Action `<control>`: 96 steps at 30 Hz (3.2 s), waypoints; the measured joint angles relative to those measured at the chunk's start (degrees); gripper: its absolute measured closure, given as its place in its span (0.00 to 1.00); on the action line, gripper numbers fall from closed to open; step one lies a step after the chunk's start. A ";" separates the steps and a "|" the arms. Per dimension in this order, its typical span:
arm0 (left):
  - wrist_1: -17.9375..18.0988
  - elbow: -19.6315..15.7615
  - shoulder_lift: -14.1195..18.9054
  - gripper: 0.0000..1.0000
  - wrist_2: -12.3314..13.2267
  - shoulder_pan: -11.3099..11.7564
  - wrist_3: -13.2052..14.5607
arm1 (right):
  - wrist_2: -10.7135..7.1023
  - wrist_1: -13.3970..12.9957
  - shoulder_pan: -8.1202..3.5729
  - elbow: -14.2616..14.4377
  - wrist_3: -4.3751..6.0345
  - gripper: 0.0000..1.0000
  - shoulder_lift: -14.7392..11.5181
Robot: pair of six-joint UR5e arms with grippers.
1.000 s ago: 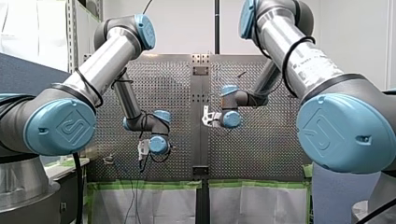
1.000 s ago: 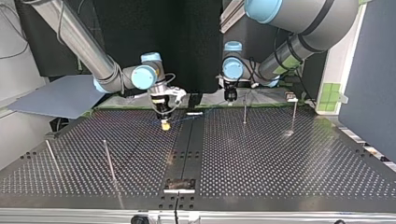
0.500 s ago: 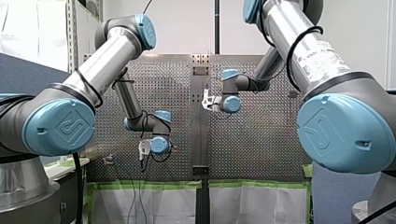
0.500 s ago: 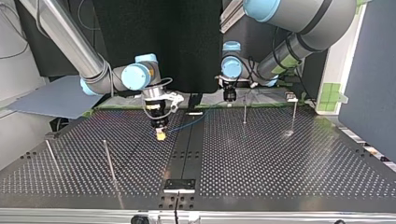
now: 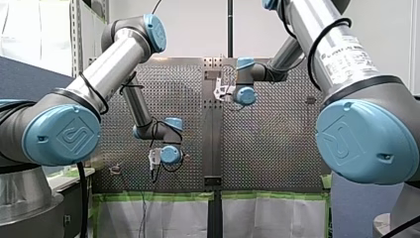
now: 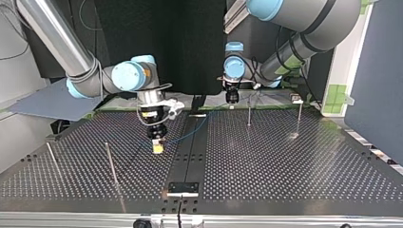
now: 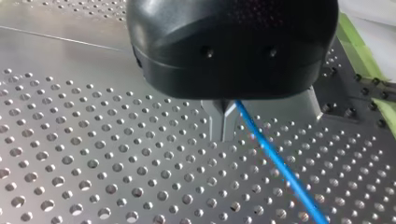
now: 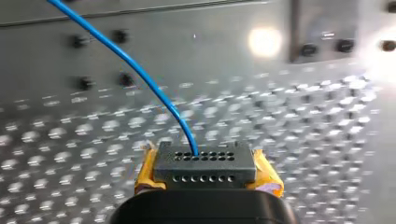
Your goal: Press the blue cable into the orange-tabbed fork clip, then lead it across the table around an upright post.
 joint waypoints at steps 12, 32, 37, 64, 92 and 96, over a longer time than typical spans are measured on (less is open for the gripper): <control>0.01 0.00 -0.01 1.00 0.00 -0.01 -0.03 | -0.05 0.45 -0.13 -1.50 -0.02 0.98 -3.88; 0.02 -0.01 -0.01 1.00 0.05 0.00 -0.35 | 0.02 2.66 -1.95 -3.31 -0.08 0.98 -6.61; 0.04 0.00 -0.01 1.00 0.10 0.01 -0.36 | -0.01 3.33 -2.56 -4.05 0.01 0.98 -6.96; -0.11 -0.06 -0.01 1.00 0.09 0.01 -0.36 | -0.05 4.69 -7.77 -4.93 0.24 0.98 -8.11; -0.28 -0.06 -0.01 1.00 0.27 0.04 -0.96 | 0.78 9.23 -12.72 -5.44 0.37 0.98 -9.45; -0.33 -0.07 -0.01 1.00 0.30 0.06 -1.10 | 0.78 10.40 -13.32 -5.39 0.21 0.98 -9.71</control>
